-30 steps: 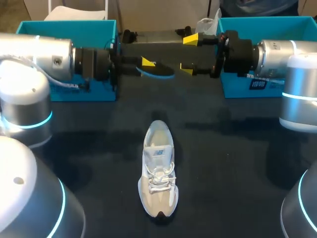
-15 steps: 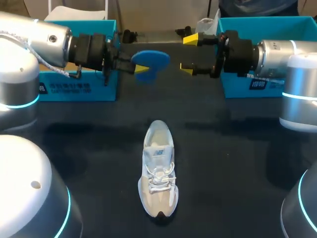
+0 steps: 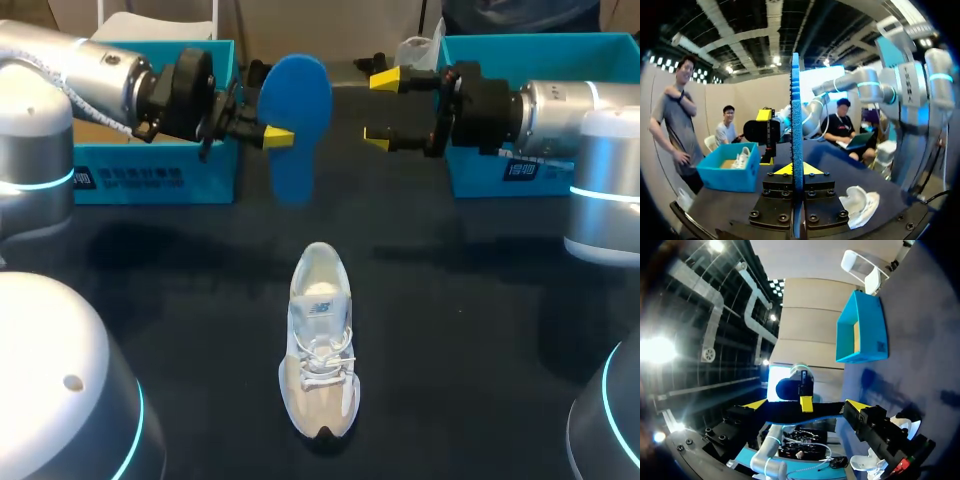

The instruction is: Take the shoe out of the shoebox, open the shoe tongue, remove and reinsert the insole, then place the shoe into the shoebox

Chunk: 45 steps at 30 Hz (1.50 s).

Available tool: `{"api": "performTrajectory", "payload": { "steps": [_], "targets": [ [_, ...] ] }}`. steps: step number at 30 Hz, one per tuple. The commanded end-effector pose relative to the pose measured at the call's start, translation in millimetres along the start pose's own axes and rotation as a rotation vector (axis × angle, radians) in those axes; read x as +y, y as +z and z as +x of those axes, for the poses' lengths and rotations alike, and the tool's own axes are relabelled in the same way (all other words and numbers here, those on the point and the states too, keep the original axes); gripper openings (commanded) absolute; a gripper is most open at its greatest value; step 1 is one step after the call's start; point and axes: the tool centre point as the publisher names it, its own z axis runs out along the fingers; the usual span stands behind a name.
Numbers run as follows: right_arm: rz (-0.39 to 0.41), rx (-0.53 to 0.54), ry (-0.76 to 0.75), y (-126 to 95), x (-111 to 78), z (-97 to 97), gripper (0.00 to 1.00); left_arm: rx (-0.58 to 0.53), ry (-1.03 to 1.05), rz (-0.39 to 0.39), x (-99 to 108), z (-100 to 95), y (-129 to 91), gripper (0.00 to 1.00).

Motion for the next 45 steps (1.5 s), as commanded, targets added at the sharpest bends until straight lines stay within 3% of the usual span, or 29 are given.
{"api": "performTrajectory", "payload": {
  "steps": [1, 5, 7, 15, 17, 18, 26, 34, 45],
  "targets": [
    [-0.001, -0.003, 0.000, 0.4, -1.0, 0.5, 1.00, 0.012, -0.498, 0.060, -2.2, 0.7, -6.7, 0.00],
    [-0.001, -0.003, 0.000, 0.4, -1.0, 0.5, 1.00, 0.010, -0.784, 0.081, -0.9, 1.4, -16.6, 0.00],
    [-0.001, -0.003, 0.000, 0.4, -1.0, 0.5, 1.00, -0.030, -0.725, 0.043, -4.6, 2.1, -22.9, 0.00],
    [-0.001, -0.003, 0.000, 0.4, -1.0, 0.5, 1.00, -0.030, -0.725, 0.043, -4.6, 2.1, -22.9, 0.00],
    [-0.001, -0.003, 0.000, 0.4, -1.0, 0.5, 1.00, -0.028, -0.822, 0.044, -0.9, 1.8, -18.6, 0.00],
    [-0.001, -0.003, 0.000, 0.4, -1.0, 0.5, 1.00, -0.087, -0.884, 0.053, 0.7, 0.7, -15.5, 0.00],
    [-0.001, -0.003, 0.000, 0.4, -1.0, 0.5, 1.00, -0.175, -1.172, 0.112, 2.9, -0.9, -10.3, 0.00],
    [-0.001, -0.003, 0.000, 0.4, -1.0, 0.5, 1.00, -0.146, -1.359, 0.182, 20.2, -6.9, -12.1, 0.00],
    [0.055, -0.224, -0.069, -16.1, -5.7, 5.3, 1.00, -0.122, -1.480, 0.165, 35.2, -17.4, 10.2, 0.00]
  ]
}}
